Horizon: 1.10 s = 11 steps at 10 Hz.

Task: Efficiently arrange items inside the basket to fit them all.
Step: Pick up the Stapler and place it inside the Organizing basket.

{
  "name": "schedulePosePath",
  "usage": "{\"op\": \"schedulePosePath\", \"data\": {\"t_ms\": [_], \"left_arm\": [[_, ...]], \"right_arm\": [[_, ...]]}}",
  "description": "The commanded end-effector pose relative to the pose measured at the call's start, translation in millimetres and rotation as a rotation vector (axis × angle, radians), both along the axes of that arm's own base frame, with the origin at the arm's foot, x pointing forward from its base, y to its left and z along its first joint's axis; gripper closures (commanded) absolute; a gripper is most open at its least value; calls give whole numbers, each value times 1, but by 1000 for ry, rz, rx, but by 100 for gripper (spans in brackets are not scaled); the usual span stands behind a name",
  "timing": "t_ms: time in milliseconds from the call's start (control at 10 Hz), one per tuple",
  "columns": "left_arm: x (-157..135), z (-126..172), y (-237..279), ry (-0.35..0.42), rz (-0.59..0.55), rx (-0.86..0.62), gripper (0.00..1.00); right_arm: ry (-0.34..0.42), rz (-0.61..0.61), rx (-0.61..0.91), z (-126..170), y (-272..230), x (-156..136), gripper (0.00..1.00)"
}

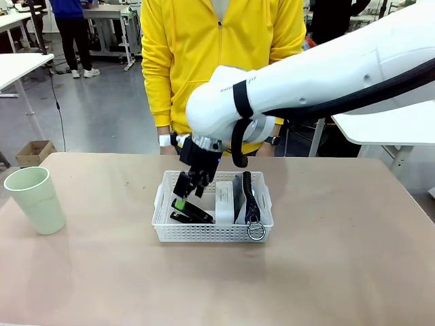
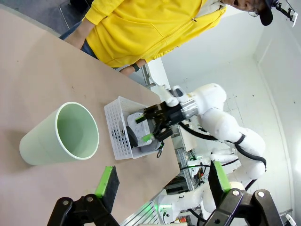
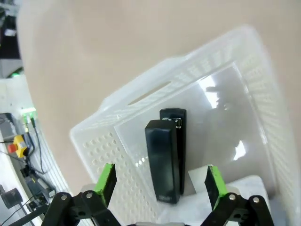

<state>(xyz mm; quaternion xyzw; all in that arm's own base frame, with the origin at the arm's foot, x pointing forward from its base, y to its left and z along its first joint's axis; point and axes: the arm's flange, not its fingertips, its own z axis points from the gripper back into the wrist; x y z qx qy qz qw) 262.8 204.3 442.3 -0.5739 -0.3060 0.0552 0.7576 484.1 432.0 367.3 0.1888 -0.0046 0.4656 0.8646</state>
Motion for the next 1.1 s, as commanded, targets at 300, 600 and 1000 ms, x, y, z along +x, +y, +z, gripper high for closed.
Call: {"op": "schedulePosePath", "data": {"t_ms": [300, 600, 1000], "left_arm": [[-1, 0, -3, -35, 2, -11, 0], [-1, 0, -3, -35, 2, -11, 0], [-1, 0, -3, -35, 2, -11, 0]], "right_arm": [[18, -175, 475, 103, -203, -64, 0], [49, -306, 801, 81, -333, -96, 0], [240, -555, 1136, 0, -485, -118, 0]]}}
